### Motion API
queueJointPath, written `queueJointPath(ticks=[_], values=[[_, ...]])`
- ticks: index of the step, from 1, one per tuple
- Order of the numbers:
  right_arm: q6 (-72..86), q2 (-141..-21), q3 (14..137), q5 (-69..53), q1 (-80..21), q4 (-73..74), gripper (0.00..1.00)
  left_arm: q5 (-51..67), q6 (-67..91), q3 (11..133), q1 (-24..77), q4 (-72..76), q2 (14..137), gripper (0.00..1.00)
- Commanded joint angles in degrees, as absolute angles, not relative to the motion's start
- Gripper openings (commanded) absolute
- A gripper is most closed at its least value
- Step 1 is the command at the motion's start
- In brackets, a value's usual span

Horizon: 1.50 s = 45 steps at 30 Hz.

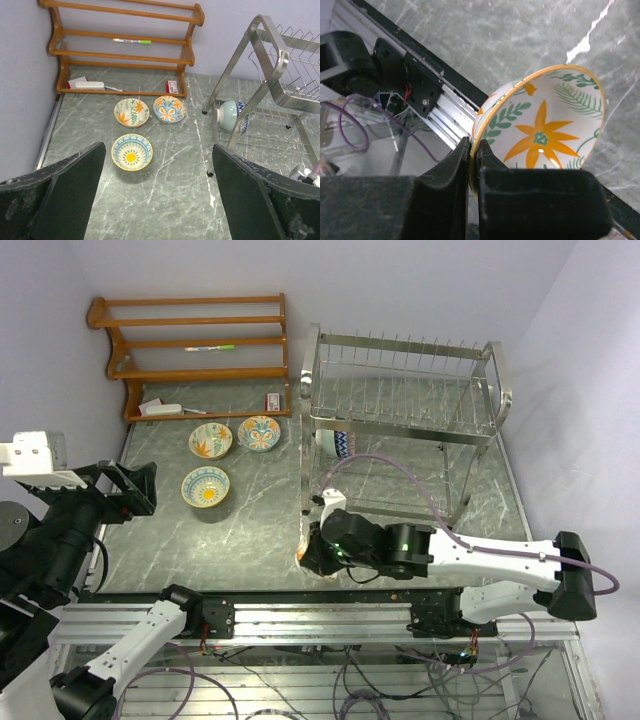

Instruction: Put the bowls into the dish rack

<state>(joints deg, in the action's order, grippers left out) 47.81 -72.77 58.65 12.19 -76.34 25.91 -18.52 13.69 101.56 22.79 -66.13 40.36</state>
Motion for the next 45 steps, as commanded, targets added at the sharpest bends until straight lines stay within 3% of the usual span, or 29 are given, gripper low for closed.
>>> queueJointPath(ticks=[1, 10, 23, 33, 45], values=[[53.2, -67.4, 52.3, 5.6, -74.3, 19.3, 0.00, -16.0, 12.5, 100.7, 23.2, -62.7, 41.7, 0.99], [57.1, -59.2, 39.4, -8.2, -58.3, 6.1, 0.00, -15.6, 12.9, 98.3, 23.2, -61.0, 42.0, 0.99], [57.8, -69.9, 38.3, -31.9, -38.3, -15.0, 0.00, -18.1, 13.2, 101.6, 23.2, -62.2, 43.8, 0.99], [62.1, -72.1, 36.8, -41.8, -26.7, -23.4, 0.00, -19.0, 13.9, 101.3, 23.2, -61.1, 44.8, 0.99], [71.1, -82.9, 37.6, -52.3, -15.4, -42.2, 0.00, -17.3, 14.9, 99.3, 23.2, -56.7, 48.9, 1.00]])
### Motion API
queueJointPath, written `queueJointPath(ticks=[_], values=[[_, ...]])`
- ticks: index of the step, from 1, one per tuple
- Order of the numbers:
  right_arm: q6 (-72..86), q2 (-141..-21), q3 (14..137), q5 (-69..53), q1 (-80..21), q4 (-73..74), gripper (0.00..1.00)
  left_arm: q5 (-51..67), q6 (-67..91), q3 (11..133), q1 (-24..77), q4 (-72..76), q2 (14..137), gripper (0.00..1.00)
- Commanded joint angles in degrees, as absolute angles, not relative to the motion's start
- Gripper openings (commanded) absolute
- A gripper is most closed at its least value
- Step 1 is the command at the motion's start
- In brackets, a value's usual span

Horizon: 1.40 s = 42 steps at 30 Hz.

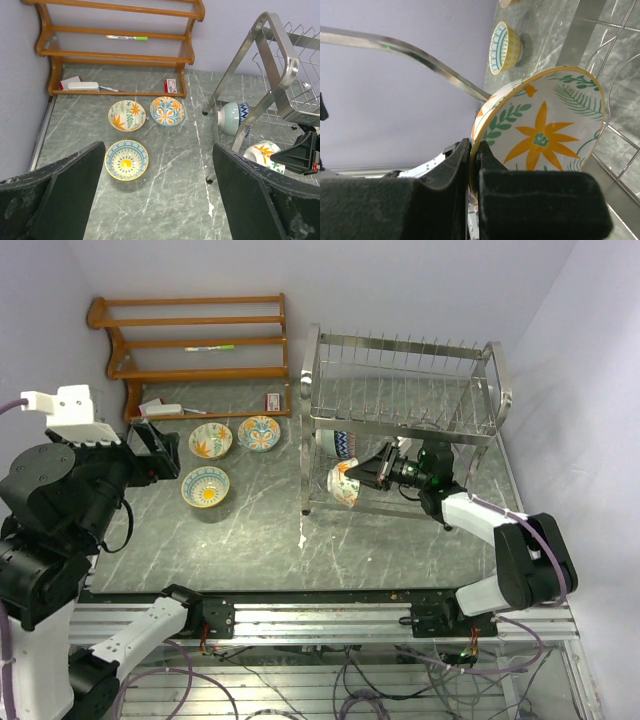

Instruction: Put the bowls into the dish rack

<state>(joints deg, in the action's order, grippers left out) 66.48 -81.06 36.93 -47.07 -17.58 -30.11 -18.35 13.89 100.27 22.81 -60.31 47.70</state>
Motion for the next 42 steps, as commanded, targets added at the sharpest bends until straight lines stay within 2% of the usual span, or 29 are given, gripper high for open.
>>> queueJointPath(ticks=[1, 10, 16, 23, 26, 35, 42], values=[[72.5, -83.9, 37.2, -52.8, -14.8, -44.0, 0.00, -17.2, 15.1, 99.2, 23.2, -56.3, 49.1, 1.00], [78.0, -89.8, 36.2, -54.9, -10.2, -55.5, 0.00, -16.1, 14.8, 98.5, 23.2, -54.0, 51.3, 0.99], [76.7, -95.0, 41.1, -59.0, -6.5, -55.1, 0.00, -16.2, 15.1, 97.8, 23.2, -53.3, 52.0, 0.99], [69.9, -97.9, 45.8, -61.6, -2.2, -47.3, 0.00, -17.1, 15.3, 96.2, 23.2, -52.5, 52.0, 0.98], [71.7, -99.1, 46.4, -62.3, -0.7, -50.8, 0.00, -17.3, 15.2, 95.4, 23.2, -52.0, 52.1, 0.98], [81.1, -104.0, 46.3, -56.9, -0.1, -67.3, 0.00, -17.1, 15.2, 93.8, 23.2, -50.4, 53.1, 0.98], [75.2, -106.3, 50.9, -53.4, -0.1, -62.6, 0.00, -17.0, 15.5, 93.7, 23.2, -50.0, 53.8, 0.98]])
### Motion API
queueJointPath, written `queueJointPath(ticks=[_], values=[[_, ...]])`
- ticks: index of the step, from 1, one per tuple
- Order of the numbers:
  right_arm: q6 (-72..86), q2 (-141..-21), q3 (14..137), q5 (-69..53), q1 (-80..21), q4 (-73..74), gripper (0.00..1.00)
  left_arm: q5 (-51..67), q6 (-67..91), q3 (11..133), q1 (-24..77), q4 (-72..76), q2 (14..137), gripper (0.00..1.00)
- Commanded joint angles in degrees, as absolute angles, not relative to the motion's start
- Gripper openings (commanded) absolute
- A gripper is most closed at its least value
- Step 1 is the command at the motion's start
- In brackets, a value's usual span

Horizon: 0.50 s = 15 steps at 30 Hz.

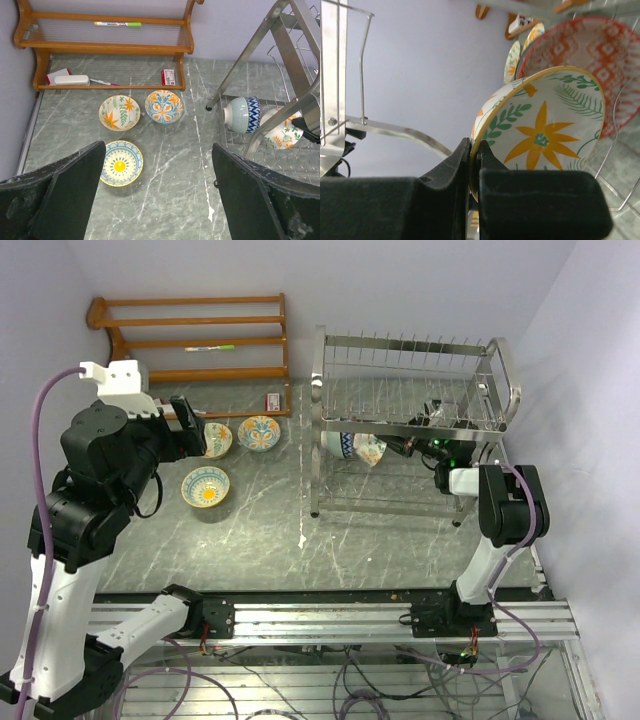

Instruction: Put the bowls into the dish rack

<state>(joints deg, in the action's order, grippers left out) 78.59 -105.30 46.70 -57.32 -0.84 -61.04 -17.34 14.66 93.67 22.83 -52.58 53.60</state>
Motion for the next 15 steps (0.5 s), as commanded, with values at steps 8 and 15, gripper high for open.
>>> queueJointPath(ticks=[8, 15], values=[[76.1, -110.3, 52.7, -52.2, -0.1, -65.1, 0.00, -17.8, 15.7, 93.9, 23.2, -50.5, 53.9, 0.98], [82.5, -115.2, 51.7, -51.3, 0.0, -76.1, 0.00, -18.0, 15.8, 94.0, 23.2, -50.5, 54.5, 0.98]])
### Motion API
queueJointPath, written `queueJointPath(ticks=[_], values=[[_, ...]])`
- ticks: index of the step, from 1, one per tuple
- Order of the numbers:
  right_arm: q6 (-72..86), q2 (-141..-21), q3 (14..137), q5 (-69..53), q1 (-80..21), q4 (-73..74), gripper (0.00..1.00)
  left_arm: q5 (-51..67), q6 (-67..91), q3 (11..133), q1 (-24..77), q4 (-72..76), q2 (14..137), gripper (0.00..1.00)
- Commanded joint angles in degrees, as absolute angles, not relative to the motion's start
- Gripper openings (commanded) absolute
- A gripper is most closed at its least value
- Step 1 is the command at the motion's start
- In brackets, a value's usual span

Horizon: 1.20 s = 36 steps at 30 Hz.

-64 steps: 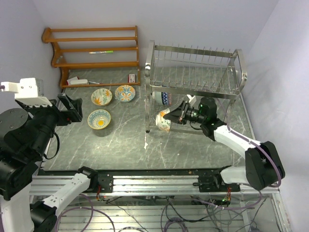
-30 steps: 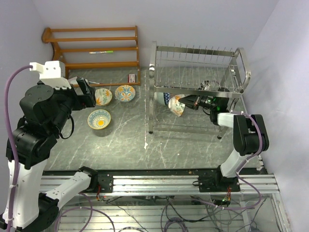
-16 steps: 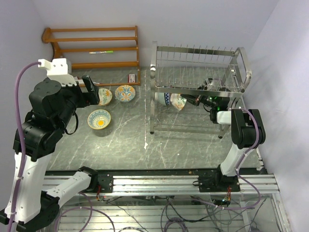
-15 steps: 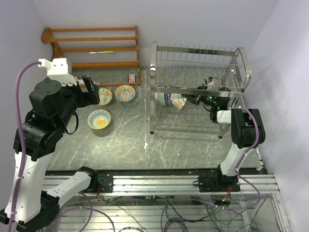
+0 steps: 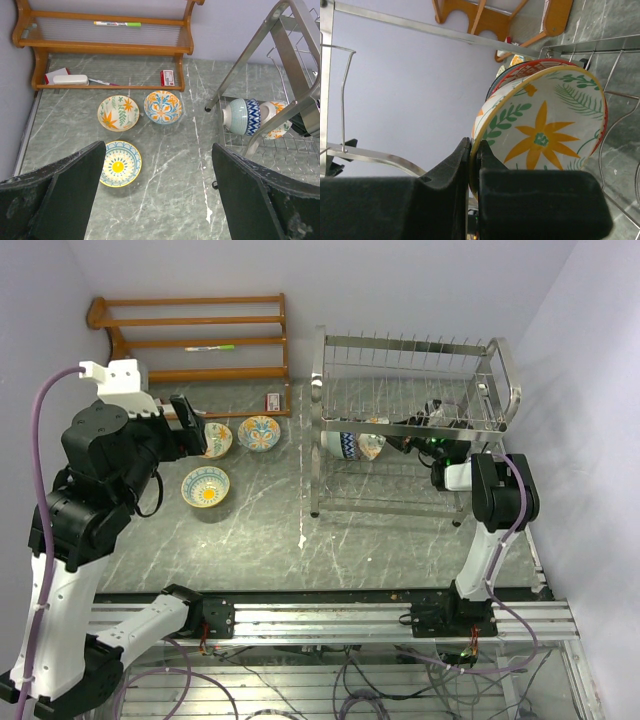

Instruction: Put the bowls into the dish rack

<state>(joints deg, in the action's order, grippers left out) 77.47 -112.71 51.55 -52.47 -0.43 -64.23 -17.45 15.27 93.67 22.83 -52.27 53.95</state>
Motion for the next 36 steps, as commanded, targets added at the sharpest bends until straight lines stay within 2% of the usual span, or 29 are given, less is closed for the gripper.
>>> queueJointPath(ticks=[1, 6, 17, 24, 36], values=[[84.2, -116.7, 51.7, -51.1, 0.0, -78.6, 0.00, -18.0, 15.7, 94.0, 23.2, -50.5, 54.6, 0.98], [87.7, -120.3, 52.6, -50.3, 0.0, -83.1, 0.00, -18.0, 15.7, 93.9, 23.2, -50.4, 55.2, 0.98], [77.6, -120.4, 53.4, -48.2, 0.6, -71.3, 0.00, -18.7, 16.2, 93.0, 23.2, -50.4, 55.1, 1.00], [75.2, -122.1, 56.6, -50.2, 0.7, -68.1, 0.27, -18.7, 16.3, 92.2, 23.2, -50.0, 55.0, 0.99], [78.5, -120.9, 57.0, -53.4, 0.0, -74.0, 0.46, -18.2, 16.5, 91.6, 23.2, -49.4, 55.1, 0.99]])
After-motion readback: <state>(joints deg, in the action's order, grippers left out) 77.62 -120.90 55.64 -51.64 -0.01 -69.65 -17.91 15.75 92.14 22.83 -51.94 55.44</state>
